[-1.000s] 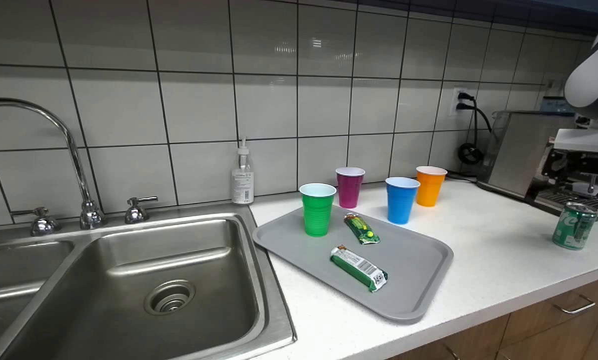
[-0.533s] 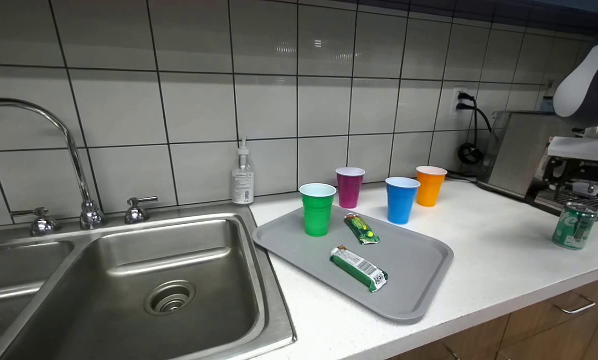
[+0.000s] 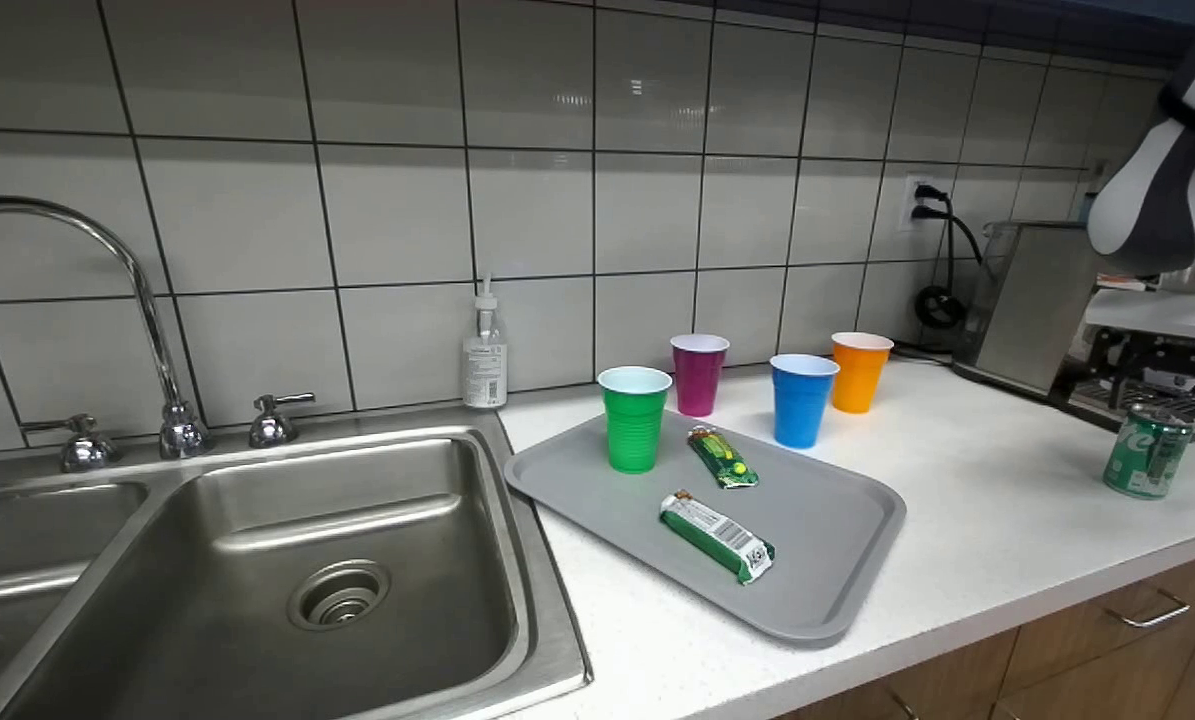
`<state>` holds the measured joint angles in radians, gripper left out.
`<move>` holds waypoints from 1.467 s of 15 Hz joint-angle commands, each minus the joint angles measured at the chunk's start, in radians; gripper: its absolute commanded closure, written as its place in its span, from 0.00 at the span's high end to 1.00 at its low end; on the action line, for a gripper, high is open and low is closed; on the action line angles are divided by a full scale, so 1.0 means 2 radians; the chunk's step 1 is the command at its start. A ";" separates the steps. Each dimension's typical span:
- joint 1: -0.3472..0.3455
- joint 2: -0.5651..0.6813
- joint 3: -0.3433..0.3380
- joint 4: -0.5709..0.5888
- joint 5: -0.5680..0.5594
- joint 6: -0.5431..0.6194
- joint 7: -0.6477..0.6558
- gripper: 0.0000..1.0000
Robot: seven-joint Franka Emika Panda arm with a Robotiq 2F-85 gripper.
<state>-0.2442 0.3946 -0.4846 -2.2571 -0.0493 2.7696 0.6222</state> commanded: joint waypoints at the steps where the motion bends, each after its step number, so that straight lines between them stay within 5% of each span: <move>1: -0.006 0.023 0.000 0.030 0.022 -0.009 -0.016 1.00; 11: -0.003 0.053 0.003 0.051 0.037 -0.015 -0.021 1.00; 12: -0.002 0.054 0.003 0.051 0.038 -0.015 -0.020 0.75; 14: -0.001 0.056 0.002 0.052 0.038 -0.015 -0.020 0.68; 17: 0.002 0.057 -0.002 0.053 0.035 -0.015 -0.018 0.42; 22: 0.018 0.049 -0.014 0.045 0.023 -0.017 -0.011 0.39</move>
<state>-0.2362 0.5022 -0.4861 -2.1753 0.0001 2.7655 0.6141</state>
